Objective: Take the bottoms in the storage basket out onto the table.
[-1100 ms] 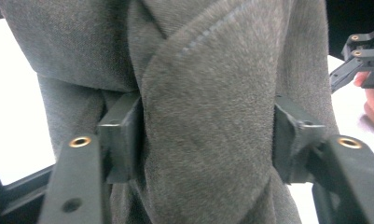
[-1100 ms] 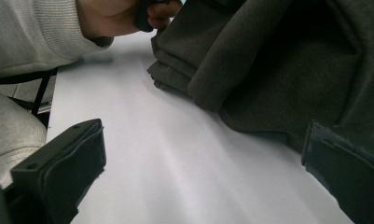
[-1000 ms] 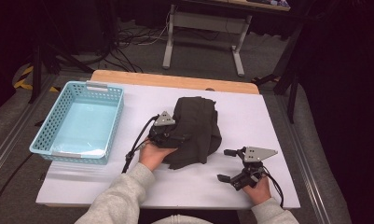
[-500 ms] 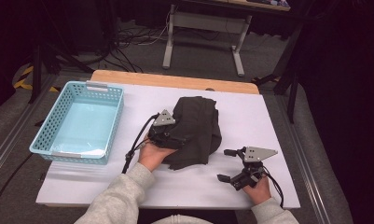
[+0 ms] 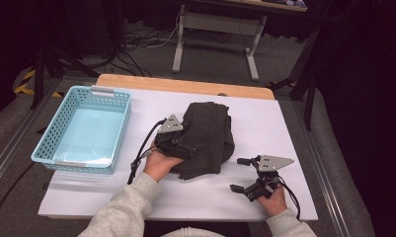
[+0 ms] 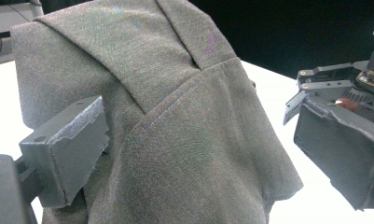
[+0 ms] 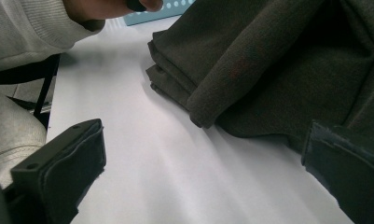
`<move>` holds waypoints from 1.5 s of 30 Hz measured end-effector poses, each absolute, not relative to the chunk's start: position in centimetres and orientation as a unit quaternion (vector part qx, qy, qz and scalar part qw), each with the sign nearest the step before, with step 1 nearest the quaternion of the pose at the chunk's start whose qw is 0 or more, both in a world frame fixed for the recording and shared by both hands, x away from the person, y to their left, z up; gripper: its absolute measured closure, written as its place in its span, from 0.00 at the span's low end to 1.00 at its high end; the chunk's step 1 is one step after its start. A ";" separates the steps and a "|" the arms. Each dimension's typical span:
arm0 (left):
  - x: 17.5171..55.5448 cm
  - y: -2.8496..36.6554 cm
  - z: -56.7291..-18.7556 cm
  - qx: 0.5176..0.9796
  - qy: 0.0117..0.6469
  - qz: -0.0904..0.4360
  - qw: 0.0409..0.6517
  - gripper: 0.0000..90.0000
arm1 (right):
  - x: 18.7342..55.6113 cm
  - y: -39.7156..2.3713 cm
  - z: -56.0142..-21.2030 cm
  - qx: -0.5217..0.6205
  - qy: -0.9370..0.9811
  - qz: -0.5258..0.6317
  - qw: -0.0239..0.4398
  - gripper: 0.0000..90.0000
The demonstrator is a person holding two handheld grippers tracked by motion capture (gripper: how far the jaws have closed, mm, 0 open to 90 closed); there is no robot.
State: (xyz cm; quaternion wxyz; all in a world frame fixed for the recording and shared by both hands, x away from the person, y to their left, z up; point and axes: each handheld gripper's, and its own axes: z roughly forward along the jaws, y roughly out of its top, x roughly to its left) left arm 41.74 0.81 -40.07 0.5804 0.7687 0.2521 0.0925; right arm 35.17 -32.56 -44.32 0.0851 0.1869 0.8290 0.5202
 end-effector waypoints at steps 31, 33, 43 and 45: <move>38.9 3.5 -37.2 0.788 0.216 0.127 0.562 0.00 | 35.2 -32.5 -44.4 0.188 0.830 0.519 0.084 0.01; 38.7 3.8 -37.1 0.791 0.215 0.127 0.558 0.00 | 35.2 -32.5 -44.4 0.188 0.830 0.518 0.084 0.01; 37.7 5.8 -37.1 0.794 0.206 0.132 0.556 0.00 | 35.2 -32.5 -44.4 0.188 0.829 0.519 0.084 0.01; 37.6 6.2 -37.3 0.798 0.209 0.135 0.549 0.00 | 35.2 -32.5 -44.4 0.188 0.829 0.519 0.084 0.01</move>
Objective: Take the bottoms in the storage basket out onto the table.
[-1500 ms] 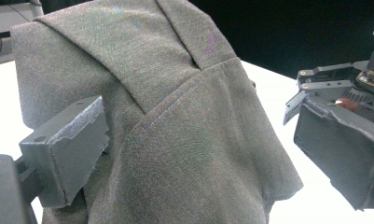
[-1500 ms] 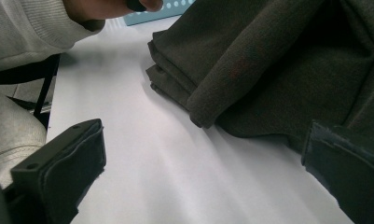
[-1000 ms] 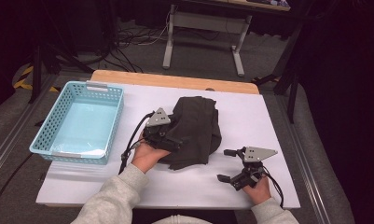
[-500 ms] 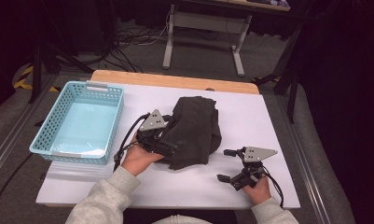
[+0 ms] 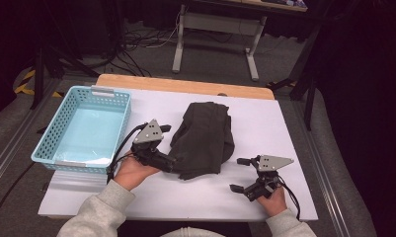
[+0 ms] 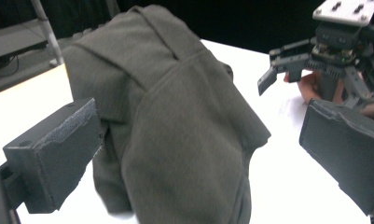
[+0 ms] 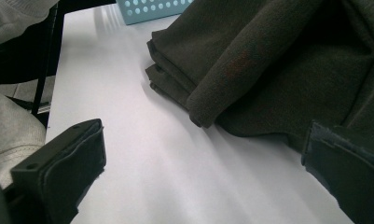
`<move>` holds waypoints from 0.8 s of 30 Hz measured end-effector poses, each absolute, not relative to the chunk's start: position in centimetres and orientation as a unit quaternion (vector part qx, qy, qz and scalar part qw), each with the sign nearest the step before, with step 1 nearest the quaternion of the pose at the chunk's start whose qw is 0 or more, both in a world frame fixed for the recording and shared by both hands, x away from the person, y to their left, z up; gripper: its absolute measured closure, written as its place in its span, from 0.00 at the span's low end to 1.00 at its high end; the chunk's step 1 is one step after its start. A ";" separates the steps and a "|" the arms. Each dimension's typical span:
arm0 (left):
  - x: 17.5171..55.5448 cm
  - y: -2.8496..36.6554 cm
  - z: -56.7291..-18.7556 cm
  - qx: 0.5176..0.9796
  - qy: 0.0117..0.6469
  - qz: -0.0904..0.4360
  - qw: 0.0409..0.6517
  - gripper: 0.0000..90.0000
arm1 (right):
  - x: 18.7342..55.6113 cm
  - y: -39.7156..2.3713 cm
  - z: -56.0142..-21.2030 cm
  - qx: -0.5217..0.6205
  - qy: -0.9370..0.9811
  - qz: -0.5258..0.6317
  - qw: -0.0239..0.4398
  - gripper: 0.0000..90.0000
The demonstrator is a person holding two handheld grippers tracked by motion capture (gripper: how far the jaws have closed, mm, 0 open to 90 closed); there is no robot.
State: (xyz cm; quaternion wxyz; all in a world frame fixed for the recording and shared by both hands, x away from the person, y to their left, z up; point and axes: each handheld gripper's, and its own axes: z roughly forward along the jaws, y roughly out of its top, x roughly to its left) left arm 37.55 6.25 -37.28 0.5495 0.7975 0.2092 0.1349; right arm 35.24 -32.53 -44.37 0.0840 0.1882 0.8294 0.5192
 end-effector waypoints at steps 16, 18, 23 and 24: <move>36.7 9.0 -39.4 0.799 0.235 0.116 0.542 0.00 | 35.2 -32.5 -44.4 0.188 0.830 0.519 0.083 0.01; 36.6 9.2 -39.8 0.799 0.236 0.117 0.541 0.00 | 35.2 -32.5 -44.4 0.188 0.830 0.519 0.084 0.01; 36.3 9.8 -40.7 0.798 0.246 0.116 0.538 0.00 | 35.2 -32.5 -44.4 0.188 0.830 0.519 0.083 0.01; 36.3 9.9 -41.0 0.797 0.248 0.115 0.538 0.00 | 35.2 -32.5 -44.4 0.188 0.830 0.519 0.084 0.01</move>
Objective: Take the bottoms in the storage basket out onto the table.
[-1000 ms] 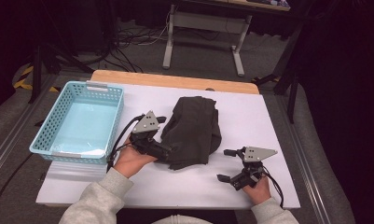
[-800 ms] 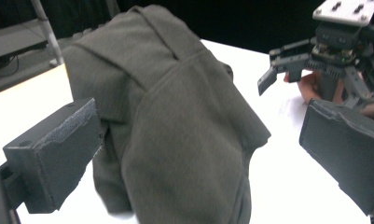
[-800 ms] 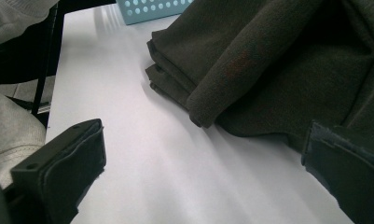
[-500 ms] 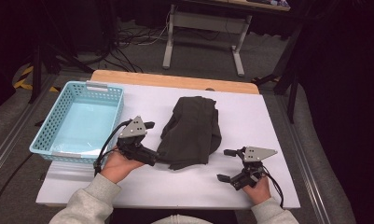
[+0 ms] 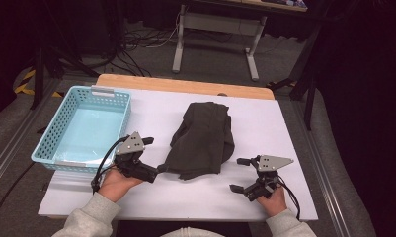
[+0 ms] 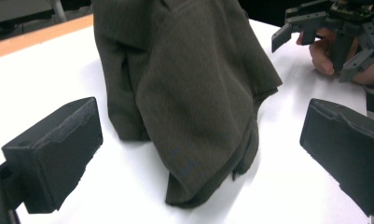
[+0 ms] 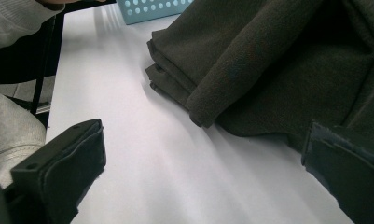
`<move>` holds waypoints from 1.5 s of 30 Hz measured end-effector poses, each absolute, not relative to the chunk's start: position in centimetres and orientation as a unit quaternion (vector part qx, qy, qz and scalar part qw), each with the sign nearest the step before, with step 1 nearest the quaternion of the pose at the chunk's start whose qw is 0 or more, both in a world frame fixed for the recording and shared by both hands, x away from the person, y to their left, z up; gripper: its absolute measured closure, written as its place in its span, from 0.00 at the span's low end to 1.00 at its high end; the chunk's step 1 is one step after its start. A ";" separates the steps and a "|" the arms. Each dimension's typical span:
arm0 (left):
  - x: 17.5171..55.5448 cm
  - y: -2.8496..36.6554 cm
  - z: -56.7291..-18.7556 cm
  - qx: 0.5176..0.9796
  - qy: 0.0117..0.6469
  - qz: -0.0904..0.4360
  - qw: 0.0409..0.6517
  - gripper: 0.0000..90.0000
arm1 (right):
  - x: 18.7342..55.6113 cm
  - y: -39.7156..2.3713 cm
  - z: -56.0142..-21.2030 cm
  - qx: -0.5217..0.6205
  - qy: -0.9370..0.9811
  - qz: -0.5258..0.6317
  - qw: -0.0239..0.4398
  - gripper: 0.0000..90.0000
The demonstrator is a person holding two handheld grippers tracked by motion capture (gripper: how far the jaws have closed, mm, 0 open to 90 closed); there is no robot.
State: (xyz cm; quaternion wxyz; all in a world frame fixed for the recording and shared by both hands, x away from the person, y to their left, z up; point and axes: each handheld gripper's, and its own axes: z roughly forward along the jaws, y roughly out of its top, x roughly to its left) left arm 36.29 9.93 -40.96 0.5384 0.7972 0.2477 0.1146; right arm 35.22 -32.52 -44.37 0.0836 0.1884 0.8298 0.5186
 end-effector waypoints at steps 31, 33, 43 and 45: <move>35.1 11.5 -46.1 0.799 0.249 0.109 0.537 0.00 | 35.2 -32.5 -44.4 0.187 0.831 0.518 0.083 0.01; 34.9 11.6 -46.2 0.798 0.244 0.118 0.538 0.00 | 35.2 -32.5 -44.4 0.186 0.831 0.518 0.083 0.01; 35.1 11.5 -46.9 0.802 0.245 0.111 0.533 0.00 | 35.1 -32.4 -44.4 0.184 0.831 0.518 0.083 0.01; 35.2 11.6 -46.9 0.800 0.249 0.107 0.536 0.00 | 35.1 -32.4 -44.4 0.184 0.831 0.518 0.082 0.01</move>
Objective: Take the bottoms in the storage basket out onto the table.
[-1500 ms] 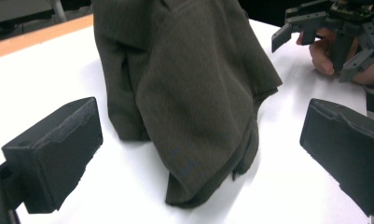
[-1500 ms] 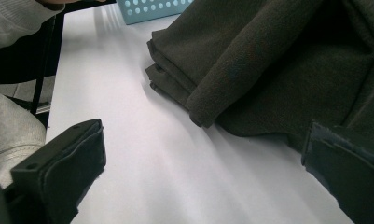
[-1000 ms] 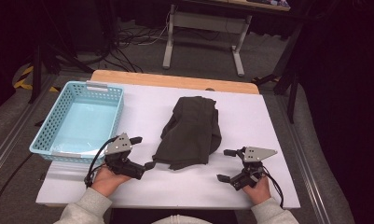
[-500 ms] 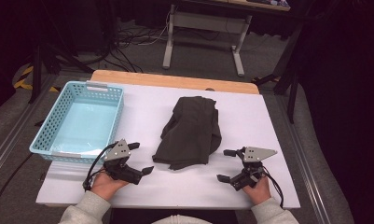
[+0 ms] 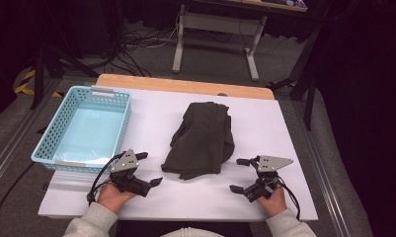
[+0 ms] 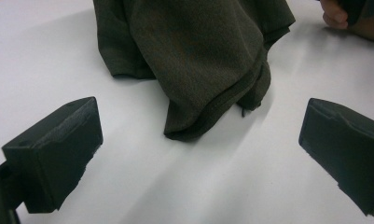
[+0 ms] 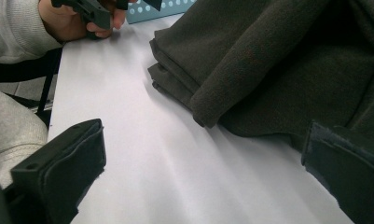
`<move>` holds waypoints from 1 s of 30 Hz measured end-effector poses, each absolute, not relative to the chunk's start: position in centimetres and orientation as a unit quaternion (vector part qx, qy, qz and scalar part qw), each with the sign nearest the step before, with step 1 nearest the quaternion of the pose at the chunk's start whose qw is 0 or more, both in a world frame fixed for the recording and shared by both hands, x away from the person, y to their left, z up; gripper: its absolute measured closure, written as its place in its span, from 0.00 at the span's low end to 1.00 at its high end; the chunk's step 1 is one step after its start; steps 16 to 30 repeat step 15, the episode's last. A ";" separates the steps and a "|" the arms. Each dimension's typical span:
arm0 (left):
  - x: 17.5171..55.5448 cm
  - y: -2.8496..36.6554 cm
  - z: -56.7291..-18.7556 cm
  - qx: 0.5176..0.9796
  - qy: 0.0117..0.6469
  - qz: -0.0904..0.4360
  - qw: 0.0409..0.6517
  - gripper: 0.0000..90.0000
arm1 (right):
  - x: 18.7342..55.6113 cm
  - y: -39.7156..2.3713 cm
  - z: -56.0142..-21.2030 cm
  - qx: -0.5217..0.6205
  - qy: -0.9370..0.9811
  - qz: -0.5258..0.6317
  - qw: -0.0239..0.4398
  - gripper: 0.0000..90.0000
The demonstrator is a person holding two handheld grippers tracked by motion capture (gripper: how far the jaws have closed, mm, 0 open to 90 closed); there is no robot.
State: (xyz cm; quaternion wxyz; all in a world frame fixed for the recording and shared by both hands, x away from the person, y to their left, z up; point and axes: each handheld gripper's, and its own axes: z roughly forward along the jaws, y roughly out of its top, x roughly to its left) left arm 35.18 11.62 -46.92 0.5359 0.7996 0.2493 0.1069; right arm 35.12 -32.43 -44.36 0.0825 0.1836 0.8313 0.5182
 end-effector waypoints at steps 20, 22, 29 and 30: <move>35.4 11.7 -46.9 0.794 0.259 0.103 0.540 0.01 | 35.1 -32.4 -44.4 0.184 0.831 0.518 0.082 0.01; 35.4 11.7 -46.9 0.794 0.259 0.103 0.540 0.01 | 35.1 -32.4 -44.4 0.184 0.831 0.518 0.082 0.01; 35.4 11.7 -46.9 0.794 0.259 0.103 0.540 0.01 | 35.1 -32.4 -44.4 0.184 0.831 0.518 0.082 0.01; 35.4 11.7 -46.9 0.794 0.259 0.103 0.540 0.01 | 35.1 -32.4 -44.4 0.184 0.831 0.518 0.082 0.01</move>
